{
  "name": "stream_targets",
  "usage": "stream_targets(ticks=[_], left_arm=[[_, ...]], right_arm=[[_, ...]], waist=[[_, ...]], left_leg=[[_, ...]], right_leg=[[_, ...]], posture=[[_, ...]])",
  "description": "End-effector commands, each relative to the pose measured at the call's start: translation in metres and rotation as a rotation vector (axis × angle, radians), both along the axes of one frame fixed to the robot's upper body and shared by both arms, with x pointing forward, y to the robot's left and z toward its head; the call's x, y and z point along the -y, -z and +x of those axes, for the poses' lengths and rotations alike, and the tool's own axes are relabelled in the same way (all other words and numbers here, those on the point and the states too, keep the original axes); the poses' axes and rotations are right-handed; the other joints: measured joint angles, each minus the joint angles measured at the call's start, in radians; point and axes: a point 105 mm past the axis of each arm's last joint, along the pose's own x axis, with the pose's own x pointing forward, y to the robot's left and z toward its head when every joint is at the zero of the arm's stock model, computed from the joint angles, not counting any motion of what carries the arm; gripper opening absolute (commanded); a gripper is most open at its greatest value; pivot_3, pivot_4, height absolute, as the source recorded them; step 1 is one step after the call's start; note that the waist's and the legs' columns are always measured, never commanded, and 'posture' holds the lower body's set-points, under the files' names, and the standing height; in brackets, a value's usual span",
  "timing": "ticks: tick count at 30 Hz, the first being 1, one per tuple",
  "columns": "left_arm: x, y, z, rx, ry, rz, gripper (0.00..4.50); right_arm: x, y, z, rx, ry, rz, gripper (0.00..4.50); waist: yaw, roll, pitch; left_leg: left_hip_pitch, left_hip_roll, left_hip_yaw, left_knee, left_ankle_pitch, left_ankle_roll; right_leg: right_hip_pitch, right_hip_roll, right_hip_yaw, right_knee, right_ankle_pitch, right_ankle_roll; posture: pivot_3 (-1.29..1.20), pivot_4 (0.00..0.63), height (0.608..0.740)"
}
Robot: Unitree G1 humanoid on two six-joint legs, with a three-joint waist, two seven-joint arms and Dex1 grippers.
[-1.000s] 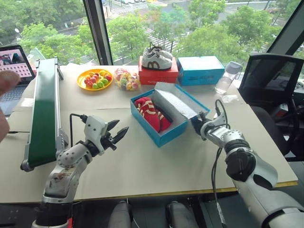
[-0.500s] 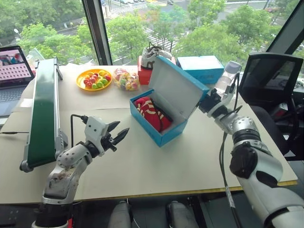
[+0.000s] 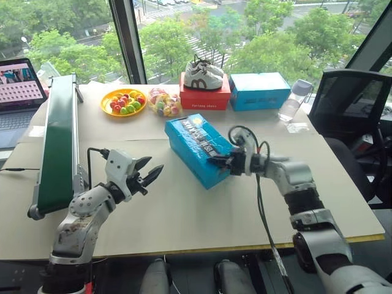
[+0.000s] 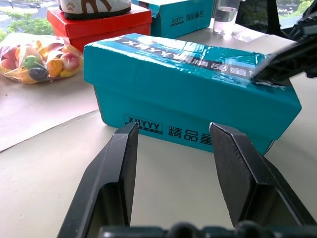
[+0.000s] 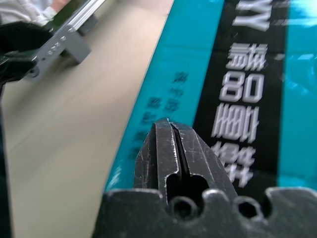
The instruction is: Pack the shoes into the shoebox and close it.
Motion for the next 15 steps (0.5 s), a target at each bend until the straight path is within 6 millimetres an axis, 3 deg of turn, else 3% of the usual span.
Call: stream_targets(ticks=[1,7,10,15], left_arm=[[0.002,-0.011,-0.002,0.044,0.009,-0.003,2.42],[0.002,-0.01,-0.002,0.039,0.005,-0.006,2.42],[0.004,-0.008,-0.003,0.033,0.004,-0.011,2.42],[0.005,-0.007,-0.005,0.028,0.002,-0.018,2.42]], right_arm=[[-0.009,-0.039,0.019,0.131,0.044,0.063,0.06],[-0.035,-0.054,0.033,0.182,0.055,0.046,0.06],[-0.065,-0.037,0.039,0.194,0.068,-0.057,0.06],[-0.067,0.001,0.046,0.187,0.147,-0.243,0.06]], waist=[[0.0,0.0,0.0],[0.007,0.0,0.0],[0.001,0.0,0.0],[-0.003,0.0,0.0]], left_leg=[[0.0,0.0,0.0,0.0,0.0,0.001],[-0.001,0.0,0.0,-0.001,0.004,0.006],[0.0,0.0,0.0,0.0,0.003,0.005],[0.0,0.0,0.0,-0.001,0.003,0.005]], right_leg=[[0.0,0.0,0.0,0.0,0.0,0.0],[0.0,0.0,0.0,-0.001,0.0,0.0],[0.0,0.0,0.0,0.0,0.0,0.0],[-0.001,0.0,-0.001,0.001,0.0,-0.001]], posture=[[0.0,0.15,0.731],[0.0,0.15,0.731],[0.0,0.15,0.731],[0.0,0.15,0.731]])
